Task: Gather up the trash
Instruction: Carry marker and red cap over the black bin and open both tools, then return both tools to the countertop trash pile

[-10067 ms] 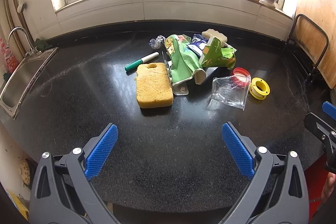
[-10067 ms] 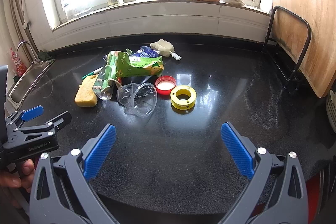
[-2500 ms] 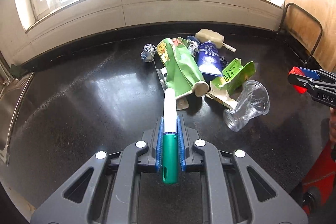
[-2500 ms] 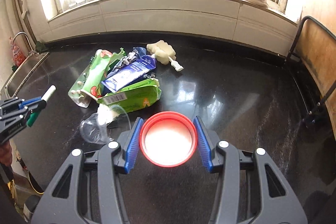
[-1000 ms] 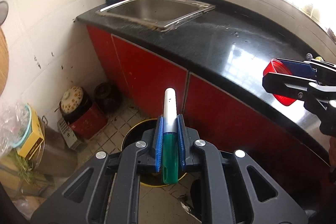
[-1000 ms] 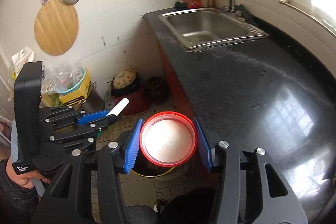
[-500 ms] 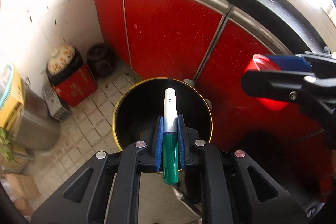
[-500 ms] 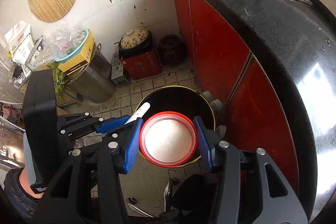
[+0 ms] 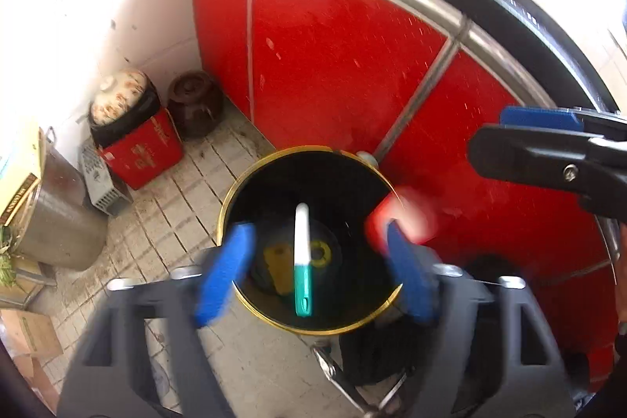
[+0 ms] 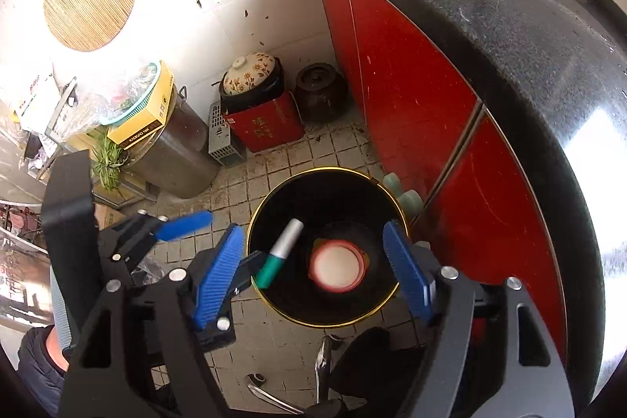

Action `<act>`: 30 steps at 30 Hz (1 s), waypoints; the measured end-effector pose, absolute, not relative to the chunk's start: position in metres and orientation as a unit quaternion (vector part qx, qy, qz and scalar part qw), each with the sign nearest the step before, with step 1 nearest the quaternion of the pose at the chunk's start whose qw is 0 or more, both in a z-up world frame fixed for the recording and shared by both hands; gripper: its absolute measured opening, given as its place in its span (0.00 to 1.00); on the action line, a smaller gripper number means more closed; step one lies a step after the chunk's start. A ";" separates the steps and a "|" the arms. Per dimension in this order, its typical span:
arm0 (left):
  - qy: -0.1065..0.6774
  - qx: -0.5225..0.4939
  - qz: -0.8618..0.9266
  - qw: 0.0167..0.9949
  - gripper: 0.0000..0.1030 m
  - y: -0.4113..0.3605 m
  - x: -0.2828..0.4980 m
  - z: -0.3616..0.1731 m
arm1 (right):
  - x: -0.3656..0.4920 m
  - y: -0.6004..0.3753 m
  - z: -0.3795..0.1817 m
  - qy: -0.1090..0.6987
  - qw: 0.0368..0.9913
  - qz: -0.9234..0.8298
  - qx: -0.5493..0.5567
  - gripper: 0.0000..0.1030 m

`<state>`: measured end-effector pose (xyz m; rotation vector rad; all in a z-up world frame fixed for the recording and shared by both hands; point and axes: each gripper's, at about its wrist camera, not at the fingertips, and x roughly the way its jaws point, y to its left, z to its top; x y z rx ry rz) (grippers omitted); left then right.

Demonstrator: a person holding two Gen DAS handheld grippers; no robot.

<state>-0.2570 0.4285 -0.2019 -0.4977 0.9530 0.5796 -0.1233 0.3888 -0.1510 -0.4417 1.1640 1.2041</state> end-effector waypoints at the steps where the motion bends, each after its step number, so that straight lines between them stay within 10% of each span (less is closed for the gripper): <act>1: 0.448 -0.232 0.271 0.820 0.71 0.429 -0.257 -0.201 | -0.122 0.388 -0.149 0.510 0.649 0.530 -0.195 0.70; 16: 0.416 -0.191 0.255 0.852 0.72 0.404 -0.230 -0.135 | -0.093 0.317 -0.074 0.454 0.716 0.512 -0.142 0.72; 30: 0.372 -0.062 0.013 0.926 0.81 0.194 -0.057 -0.020 | -0.011 -0.025 0.008 0.405 0.892 0.198 -0.019 0.77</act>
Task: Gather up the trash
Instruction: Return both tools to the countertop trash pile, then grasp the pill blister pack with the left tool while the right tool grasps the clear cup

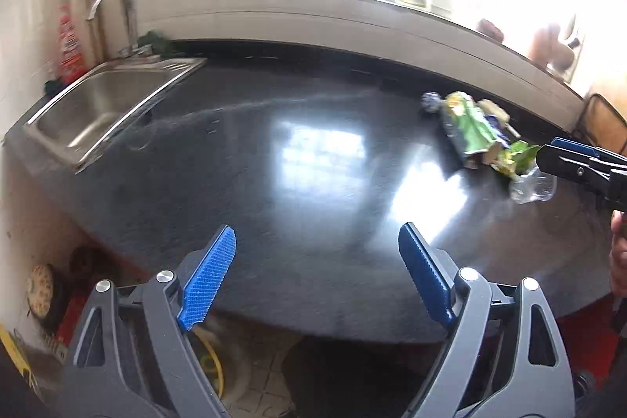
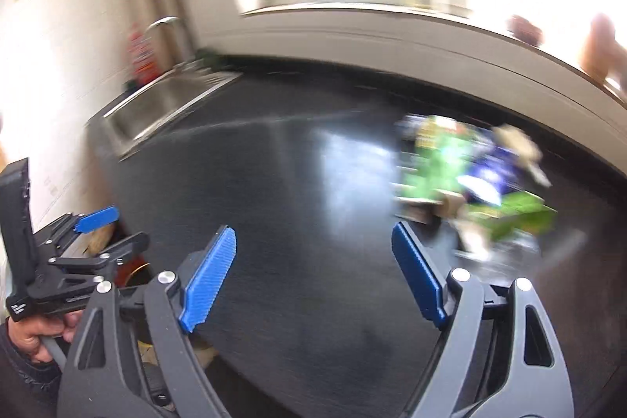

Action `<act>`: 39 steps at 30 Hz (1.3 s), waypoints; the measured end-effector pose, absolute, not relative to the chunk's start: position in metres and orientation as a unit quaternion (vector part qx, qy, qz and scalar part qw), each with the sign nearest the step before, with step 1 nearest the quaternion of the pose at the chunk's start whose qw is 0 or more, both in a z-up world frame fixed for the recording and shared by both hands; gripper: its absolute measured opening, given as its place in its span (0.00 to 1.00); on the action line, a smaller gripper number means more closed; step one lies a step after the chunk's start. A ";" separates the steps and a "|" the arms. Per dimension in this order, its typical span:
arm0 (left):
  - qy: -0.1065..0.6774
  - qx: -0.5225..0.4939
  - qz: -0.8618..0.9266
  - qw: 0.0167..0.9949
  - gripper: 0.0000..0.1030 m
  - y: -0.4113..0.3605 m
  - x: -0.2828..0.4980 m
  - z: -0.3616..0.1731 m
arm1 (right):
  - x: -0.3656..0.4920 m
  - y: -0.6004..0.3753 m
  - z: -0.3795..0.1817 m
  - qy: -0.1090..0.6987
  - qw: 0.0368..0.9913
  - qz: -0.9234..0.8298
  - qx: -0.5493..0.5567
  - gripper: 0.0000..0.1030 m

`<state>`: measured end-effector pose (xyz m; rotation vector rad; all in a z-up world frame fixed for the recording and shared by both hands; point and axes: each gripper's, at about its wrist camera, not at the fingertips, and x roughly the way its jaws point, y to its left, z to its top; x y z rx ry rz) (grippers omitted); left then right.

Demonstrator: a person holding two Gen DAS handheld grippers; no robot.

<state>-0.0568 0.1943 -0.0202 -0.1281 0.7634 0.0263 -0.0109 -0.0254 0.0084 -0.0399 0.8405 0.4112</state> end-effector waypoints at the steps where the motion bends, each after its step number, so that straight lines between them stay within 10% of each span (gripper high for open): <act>1: 0.372 -0.057 -0.002 0.926 0.81 0.179 -0.049 -0.018 | -0.011 -0.057 0.010 0.404 0.899 0.171 -0.010 0.77; 13: 0.397 0.028 -0.111 0.911 0.81 0.026 0.013 -0.022 | -0.042 -0.252 -0.017 0.419 0.905 0.033 0.065 0.77; 39: 0.458 -0.031 -0.074 0.885 0.78 0.069 0.172 -0.073 | 0.057 -0.156 -0.073 0.469 0.872 0.138 0.011 0.61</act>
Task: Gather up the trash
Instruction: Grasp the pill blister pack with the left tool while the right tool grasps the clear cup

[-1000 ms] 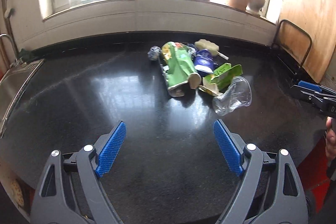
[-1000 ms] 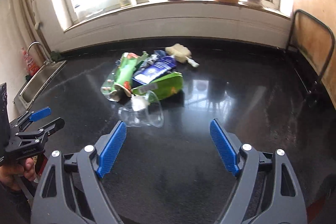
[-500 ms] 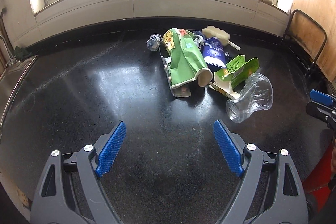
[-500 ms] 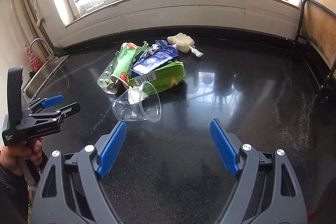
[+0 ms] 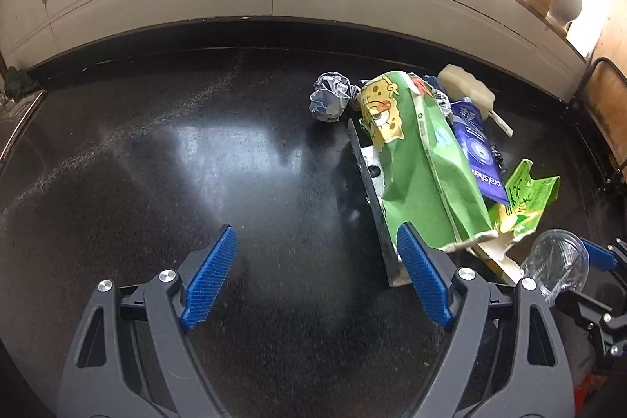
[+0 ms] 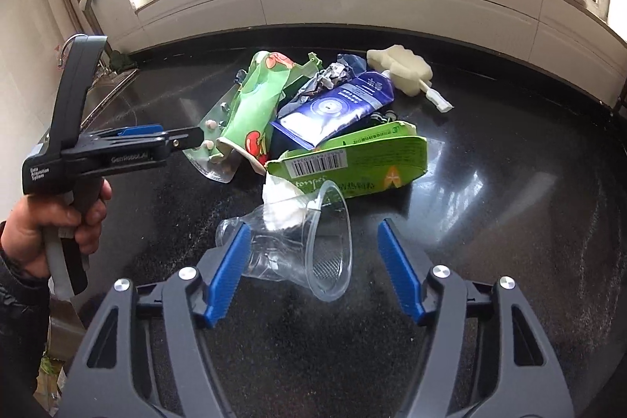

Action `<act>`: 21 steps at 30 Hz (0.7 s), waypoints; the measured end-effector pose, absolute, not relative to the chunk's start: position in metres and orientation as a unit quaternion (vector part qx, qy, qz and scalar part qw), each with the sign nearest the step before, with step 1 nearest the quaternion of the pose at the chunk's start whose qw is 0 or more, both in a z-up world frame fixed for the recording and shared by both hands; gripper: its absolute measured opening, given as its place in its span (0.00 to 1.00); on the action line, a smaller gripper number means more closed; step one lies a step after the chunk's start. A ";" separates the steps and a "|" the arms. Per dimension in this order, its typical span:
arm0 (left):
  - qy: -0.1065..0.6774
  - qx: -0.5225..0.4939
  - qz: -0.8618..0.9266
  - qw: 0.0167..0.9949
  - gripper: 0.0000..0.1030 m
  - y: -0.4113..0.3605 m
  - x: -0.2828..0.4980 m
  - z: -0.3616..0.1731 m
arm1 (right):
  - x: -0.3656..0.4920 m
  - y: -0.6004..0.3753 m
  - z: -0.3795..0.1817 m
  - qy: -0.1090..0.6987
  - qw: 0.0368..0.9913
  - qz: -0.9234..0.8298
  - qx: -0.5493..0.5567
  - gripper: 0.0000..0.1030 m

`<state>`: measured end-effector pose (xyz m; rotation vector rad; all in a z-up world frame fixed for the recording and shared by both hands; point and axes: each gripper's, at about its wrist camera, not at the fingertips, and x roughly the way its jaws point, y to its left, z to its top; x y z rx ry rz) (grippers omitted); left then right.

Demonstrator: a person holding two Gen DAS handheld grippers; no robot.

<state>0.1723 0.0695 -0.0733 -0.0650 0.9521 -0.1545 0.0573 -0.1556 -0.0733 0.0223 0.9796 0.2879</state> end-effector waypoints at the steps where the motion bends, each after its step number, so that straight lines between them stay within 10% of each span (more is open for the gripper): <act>1: 0.459 -0.029 -0.078 0.885 0.76 0.068 0.177 -0.075 | 0.061 -0.154 -0.076 0.472 0.870 0.140 0.008 0.58; 10: 0.472 -0.029 -0.116 0.873 0.15 0.052 0.193 -0.088 | 0.068 -0.143 -0.081 0.468 0.868 0.163 0.000 0.23; 21: 0.419 0.002 -0.075 0.905 0.03 0.051 0.160 -0.039 | 0.042 -0.145 -0.047 0.416 0.896 0.156 -0.016 0.07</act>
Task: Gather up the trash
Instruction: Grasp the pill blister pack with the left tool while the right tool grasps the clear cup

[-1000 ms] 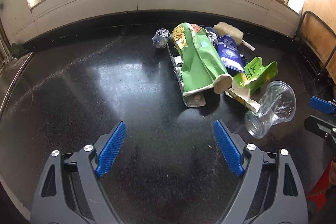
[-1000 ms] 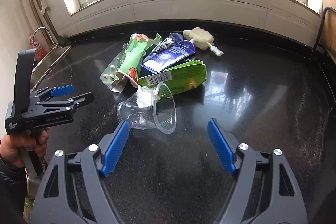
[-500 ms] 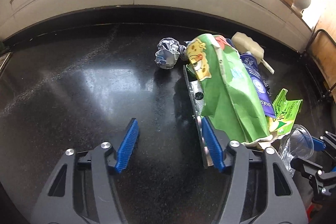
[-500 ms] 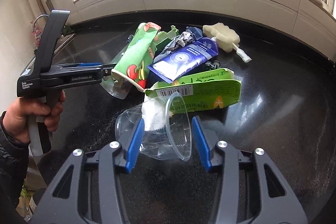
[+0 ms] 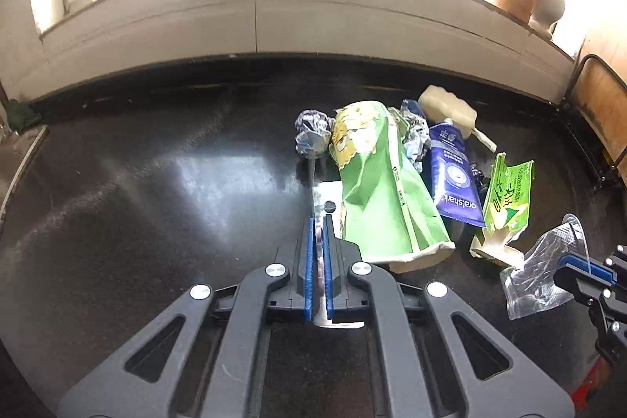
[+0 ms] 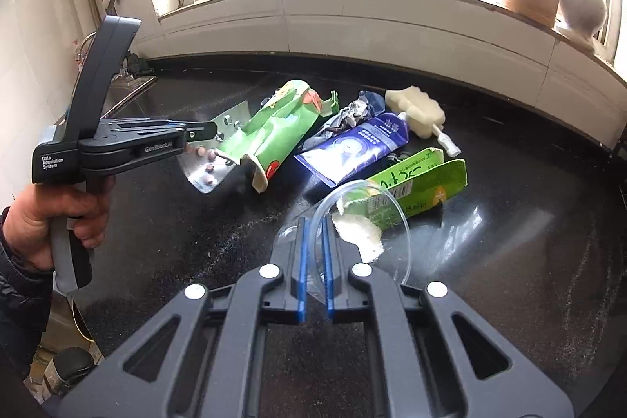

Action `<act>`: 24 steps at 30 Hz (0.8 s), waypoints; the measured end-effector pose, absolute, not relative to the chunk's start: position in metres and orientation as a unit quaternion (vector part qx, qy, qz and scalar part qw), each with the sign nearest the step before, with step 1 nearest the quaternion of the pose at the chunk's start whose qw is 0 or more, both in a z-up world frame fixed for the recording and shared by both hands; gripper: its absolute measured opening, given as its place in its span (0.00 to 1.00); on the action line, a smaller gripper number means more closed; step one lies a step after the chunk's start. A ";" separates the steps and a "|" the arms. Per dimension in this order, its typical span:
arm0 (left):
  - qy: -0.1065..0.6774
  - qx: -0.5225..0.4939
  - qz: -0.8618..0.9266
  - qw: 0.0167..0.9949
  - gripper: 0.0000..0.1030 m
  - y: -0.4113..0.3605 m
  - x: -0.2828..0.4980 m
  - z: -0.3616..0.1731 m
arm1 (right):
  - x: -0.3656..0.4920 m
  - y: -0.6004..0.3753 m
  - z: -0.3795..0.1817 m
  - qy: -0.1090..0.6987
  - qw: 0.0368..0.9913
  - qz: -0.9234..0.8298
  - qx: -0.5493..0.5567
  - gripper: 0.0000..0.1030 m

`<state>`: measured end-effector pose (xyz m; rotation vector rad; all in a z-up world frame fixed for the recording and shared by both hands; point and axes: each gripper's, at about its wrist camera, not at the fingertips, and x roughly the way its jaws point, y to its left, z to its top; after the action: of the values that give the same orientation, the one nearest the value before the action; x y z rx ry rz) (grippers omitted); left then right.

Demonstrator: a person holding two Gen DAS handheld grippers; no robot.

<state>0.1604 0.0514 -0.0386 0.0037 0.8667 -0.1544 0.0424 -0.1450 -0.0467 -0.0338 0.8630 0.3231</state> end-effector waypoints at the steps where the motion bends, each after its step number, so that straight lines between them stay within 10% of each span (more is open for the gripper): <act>1: 0.410 0.011 -0.072 0.909 0.03 0.050 0.154 -0.030 | 0.041 -0.146 -0.044 0.413 0.897 0.155 -0.016 0.07; 24: 0.410 0.018 -0.046 0.911 0.03 0.069 0.056 -0.021 | 0.000 -0.138 -0.011 0.385 0.910 0.147 -0.028 0.07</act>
<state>0.0558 0.0689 -0.0206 0.0369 0.8459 -0.0948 0.0005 -0.1384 -0.0105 -0.0568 0.7948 0.3035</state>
